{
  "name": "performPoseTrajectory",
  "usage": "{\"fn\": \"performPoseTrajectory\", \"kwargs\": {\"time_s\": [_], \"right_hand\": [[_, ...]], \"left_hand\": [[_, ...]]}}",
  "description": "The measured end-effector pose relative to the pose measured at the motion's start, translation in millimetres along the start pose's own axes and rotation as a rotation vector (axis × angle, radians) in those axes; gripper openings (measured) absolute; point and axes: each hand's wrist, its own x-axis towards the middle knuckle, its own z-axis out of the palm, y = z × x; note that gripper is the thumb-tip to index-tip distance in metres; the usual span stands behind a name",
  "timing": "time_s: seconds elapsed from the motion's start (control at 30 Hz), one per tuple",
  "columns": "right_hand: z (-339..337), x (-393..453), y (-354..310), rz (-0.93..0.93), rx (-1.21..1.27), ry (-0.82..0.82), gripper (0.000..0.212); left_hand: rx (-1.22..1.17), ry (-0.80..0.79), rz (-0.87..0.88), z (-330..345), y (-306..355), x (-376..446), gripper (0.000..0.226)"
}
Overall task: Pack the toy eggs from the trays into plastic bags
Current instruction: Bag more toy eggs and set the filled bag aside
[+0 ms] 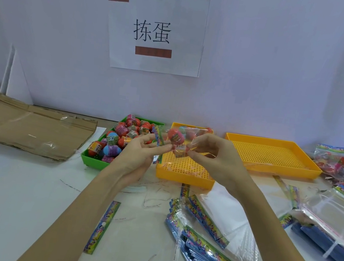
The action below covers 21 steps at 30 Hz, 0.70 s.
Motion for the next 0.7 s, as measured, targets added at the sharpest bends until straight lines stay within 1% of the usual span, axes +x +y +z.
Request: {"fn": "performPoseTrajectory", "kwargs": {"time_s": [0.1, 0.13, 0.2, 0.27, 0.33, 0.43, 0.53, 0.63, 0.7], "right_hand": [[1, 0, 1, 0.065, 0.09, 0.029, 0.01], [2, 0, 2, 0.081, 0.111, 0.032, 0.009], [3, 0, 1, 0.105, 0.15, 0.036, 0.008], [4, 0, 1, 0.111, 0.186, 0.023, 0.008], [5, 0, 0, 0.122, 0.219, -0.012, 0.009], [10, -1, 1, 0.138, 0.196, -0.059, 0.016], [13, -1, 2, 0.098, 0.133, -0.031, 0.013], [12, -1, 2, 0.088, 0.154, 0.008, 0.014], [11, -1, 3, 0.103, 0.163, 0.05, 0.012]], "left_hand": [[-0.02, 0.014, -0.013, -1, 2, -1, 0.024], [-0.011, 0.01, -0.011, -1, 1, -1, 0.028], [-0.004, -0.01, -0.017, 3, 2, -2, 0.042], [-0.004, -0.03, 0.007, 3, 0, -2, 0.045], [0.006, -0.011, 0.031, 2, -1, -1, 0.046], [0.003, 0.013, 0.05, -1, -2, 0, 0.04], [0.003, 0.003, 0.042, -2, -5, 0, 0.029], [-0.047, -0.032, -0.004, -2, -4, 0, 0.029], [-0.083, -0.078, -0.021, -1, -1, 0, 0.034]]}}
